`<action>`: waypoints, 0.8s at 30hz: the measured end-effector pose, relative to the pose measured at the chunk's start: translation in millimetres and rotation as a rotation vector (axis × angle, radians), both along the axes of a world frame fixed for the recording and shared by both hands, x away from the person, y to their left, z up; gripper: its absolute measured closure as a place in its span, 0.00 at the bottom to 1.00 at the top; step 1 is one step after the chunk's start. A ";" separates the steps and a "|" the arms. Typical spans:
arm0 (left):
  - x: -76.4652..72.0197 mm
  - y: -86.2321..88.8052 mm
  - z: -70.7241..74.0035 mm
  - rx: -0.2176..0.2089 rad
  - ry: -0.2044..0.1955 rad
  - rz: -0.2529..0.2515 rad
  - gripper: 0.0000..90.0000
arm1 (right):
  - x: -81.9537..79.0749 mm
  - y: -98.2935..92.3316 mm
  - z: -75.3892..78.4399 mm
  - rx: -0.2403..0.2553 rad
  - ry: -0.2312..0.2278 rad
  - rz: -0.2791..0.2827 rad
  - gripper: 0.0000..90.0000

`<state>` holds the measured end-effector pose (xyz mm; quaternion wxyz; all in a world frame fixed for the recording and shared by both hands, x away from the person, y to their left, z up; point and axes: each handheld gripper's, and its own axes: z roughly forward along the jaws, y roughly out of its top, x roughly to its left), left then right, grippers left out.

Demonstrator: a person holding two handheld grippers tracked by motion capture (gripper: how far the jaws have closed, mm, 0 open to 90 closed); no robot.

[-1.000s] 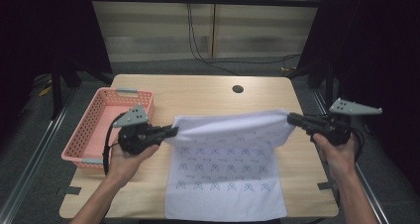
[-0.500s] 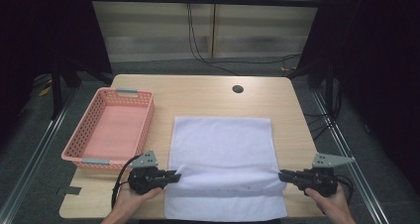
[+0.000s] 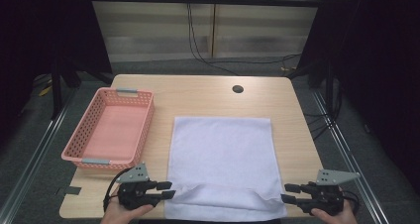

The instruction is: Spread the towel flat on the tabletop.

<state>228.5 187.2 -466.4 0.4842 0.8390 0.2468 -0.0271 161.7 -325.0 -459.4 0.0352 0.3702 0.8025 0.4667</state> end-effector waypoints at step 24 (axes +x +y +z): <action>-15.8 -8.9 -4.1 0.069 0.052 -0.129 0.96 | 22.1 58.1 -17.4 -0.073 0.127 0.201 0.92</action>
